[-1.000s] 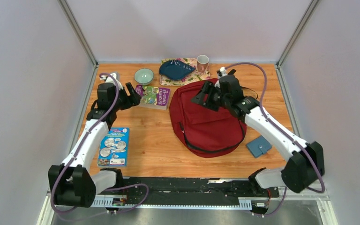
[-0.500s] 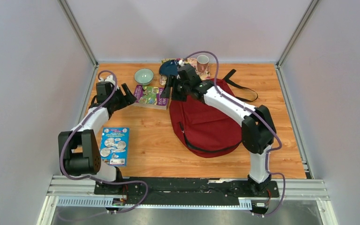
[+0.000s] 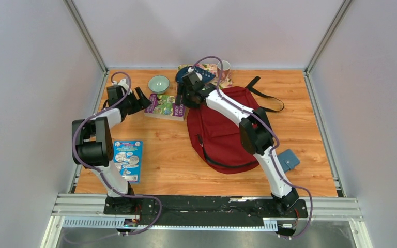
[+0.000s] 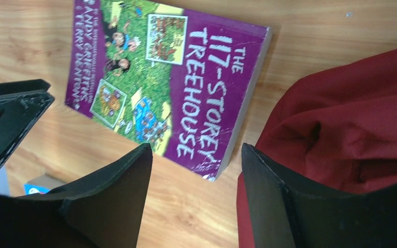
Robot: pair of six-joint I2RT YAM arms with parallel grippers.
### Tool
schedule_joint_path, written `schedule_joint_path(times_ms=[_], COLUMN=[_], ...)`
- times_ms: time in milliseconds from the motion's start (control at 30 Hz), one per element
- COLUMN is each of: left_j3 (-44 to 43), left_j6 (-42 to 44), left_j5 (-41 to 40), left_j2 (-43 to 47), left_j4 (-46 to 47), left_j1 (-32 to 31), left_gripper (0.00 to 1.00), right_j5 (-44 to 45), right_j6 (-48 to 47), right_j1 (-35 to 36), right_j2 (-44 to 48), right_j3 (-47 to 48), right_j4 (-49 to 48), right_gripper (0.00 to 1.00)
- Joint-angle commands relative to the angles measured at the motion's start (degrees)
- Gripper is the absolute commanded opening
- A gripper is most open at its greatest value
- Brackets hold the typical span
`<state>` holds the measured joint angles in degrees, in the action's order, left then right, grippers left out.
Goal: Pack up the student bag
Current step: Move the book to the center of the board.
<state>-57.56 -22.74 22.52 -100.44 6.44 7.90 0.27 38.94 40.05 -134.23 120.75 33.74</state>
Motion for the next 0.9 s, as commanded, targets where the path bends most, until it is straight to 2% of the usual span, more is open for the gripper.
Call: schedule_joint_path(times_ms=[0, 233, 367, 400, 467, 533, 600, 767, 867], left_j3=[-3.5, -3.7, -1.2, 0.0, 1.7, 2.9, 5.6, 12.2, 15.5], left_j6=[1.8, -1.3, -4.5, -4.9, -6.1, -7.0, -8.2, -10.2, -9.7], left_j5=[3.7, 8.2, 11.1, 12.1, 13.2, 13.8, 14.9, 15.6, 12.6], left_j2=[-3.0, -5.5, -5.2, -4.9, -4.0, -3.2, -1.0, 6.1, 11.6], left_j4=[3.8, 3.6, 5.9, 6.4, 6.8, 7.0, 7.8, 8.8, 5.4], left_j1=[0.5, 0.5, 0.5, 0.5, 0.5, 0.5, 0.5, 0.5, 0.4], left_gripper=[0.81, 0.75, 0.72, 0.68, 0.62, 0.5, 0.4, 0.3, 0.29], right_j5=[4.4, 2.0, -2.8, -3.8, -6.2, -7.8, -9.6, -13.9, -15.7], right_j6=[-1.1, 0.1, 0.5, 0.4, 0.6, 0.7, 0.5, 0.6, 0.1], right_j1=[0.4, 0.5, 0.5, 0.5, 0.4, 0.5, 0.6, 1.9, 3.4], right_j2=[-4.1, -7.8, -8.3, -8.0, -7.4, -6.6, -5.4, -1.9, 0.4], right_j3=[6.1, 6.2, 4.7, 3.4, 1.8, 0.1, -1.0, -6.7, -9.8], right_j4=[1.9, -0.2, -2.2, -2.9, -5.1, -6.2, -6.7, -11.0, -11.9], right_gripper=[0.67, 0.67, 0.66, 0.65, 0.59, 0.52, 0.38, 0.23, 0.15])
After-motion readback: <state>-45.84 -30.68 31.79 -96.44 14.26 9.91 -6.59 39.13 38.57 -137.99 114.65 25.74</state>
